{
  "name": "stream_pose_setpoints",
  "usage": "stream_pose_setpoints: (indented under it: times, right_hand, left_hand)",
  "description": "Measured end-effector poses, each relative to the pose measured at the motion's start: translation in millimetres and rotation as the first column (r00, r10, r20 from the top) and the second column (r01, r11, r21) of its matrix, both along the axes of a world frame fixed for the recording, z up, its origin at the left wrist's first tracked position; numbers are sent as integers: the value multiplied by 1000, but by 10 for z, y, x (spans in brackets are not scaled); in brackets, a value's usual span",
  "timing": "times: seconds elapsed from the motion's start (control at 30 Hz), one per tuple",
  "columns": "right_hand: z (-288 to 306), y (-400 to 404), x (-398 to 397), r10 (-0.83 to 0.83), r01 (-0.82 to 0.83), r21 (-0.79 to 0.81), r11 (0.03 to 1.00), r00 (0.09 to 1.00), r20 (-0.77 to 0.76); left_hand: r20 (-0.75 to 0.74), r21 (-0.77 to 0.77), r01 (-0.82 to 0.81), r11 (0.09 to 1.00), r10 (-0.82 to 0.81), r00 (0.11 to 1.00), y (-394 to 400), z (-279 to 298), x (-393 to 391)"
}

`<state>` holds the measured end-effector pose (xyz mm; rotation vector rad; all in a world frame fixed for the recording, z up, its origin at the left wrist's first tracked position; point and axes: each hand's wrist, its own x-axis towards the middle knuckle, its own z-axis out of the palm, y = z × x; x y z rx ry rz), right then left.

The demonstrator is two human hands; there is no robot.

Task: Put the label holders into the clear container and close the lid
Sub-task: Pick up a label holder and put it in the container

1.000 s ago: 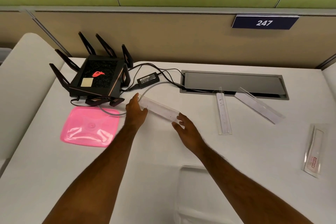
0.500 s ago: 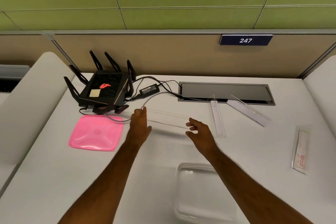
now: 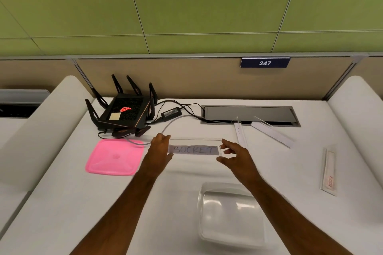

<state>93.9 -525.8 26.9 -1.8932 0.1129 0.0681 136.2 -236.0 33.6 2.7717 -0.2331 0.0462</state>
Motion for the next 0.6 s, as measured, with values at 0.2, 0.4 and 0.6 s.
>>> stream_pose_setpoints:
  times: [0.2, 0.4, 0.6]
  right_hand:
    - [131, -156, -142, 41, -38, -42, 998, 998, 54]
    - [216, -285, -257, 50, -38, -112, 993, 993, 108]
    - [267, -488, -344, 26, -20, -61, 998, 995, 95]
  left_hand:
    - [-44, -95, 20, 995, -24, 999, 29, 98, -126]
    - [-129, -196, 33, 980, -59, 990, 49, 189, -226]
    - [-152, -332, 58, 941, -114, 982, 11, 346, -352]
